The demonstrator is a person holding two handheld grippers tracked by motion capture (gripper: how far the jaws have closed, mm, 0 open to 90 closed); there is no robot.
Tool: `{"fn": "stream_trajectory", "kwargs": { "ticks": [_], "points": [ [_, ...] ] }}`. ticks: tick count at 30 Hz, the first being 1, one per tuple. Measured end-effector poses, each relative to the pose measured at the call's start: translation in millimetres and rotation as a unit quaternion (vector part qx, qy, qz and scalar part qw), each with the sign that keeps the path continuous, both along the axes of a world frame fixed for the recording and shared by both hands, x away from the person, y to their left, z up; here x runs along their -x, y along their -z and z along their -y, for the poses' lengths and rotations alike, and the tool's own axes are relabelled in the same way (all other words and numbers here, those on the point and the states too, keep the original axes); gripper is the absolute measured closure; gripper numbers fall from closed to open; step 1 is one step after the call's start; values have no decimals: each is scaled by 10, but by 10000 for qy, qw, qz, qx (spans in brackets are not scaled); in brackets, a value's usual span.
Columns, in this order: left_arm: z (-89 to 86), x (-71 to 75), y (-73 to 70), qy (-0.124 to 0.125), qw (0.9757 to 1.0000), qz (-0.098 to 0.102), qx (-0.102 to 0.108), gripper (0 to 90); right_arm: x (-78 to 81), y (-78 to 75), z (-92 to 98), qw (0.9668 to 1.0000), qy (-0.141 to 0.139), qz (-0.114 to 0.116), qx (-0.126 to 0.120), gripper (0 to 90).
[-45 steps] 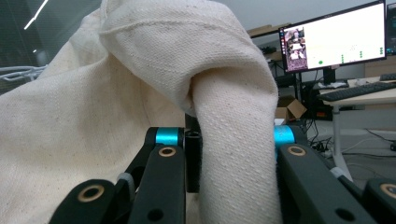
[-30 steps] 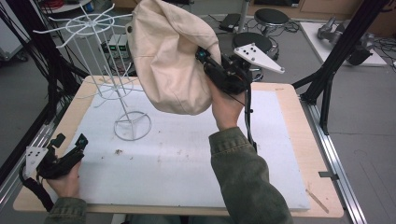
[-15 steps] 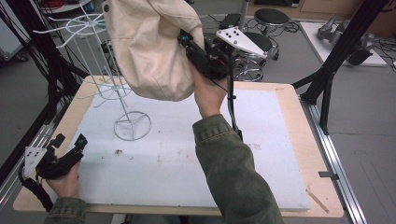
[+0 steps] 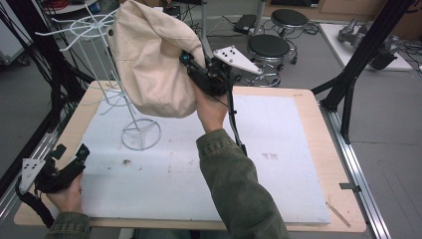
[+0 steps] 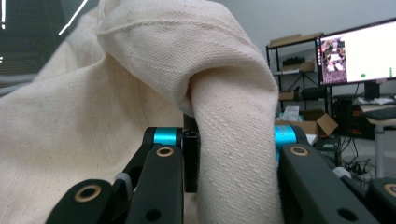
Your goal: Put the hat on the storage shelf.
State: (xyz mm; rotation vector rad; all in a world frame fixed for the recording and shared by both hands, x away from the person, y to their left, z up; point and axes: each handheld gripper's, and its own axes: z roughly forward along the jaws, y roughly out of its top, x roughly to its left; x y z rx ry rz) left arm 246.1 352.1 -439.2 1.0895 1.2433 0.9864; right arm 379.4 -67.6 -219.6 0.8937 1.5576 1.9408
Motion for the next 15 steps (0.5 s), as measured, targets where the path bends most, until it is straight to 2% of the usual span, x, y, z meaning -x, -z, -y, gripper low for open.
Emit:
{"fn": "stream_trajectory", "kwargs": {
  "ticks": [7,15],
  "points": [
    [-1,-1,6,11,10000,-21,40,220,-50,209,97,9999,20,-148,46,709],
    [7,-4,8,24,10000,-37,18,220,-78,360,172,9994,10,-300,184,691]
  ]
}}
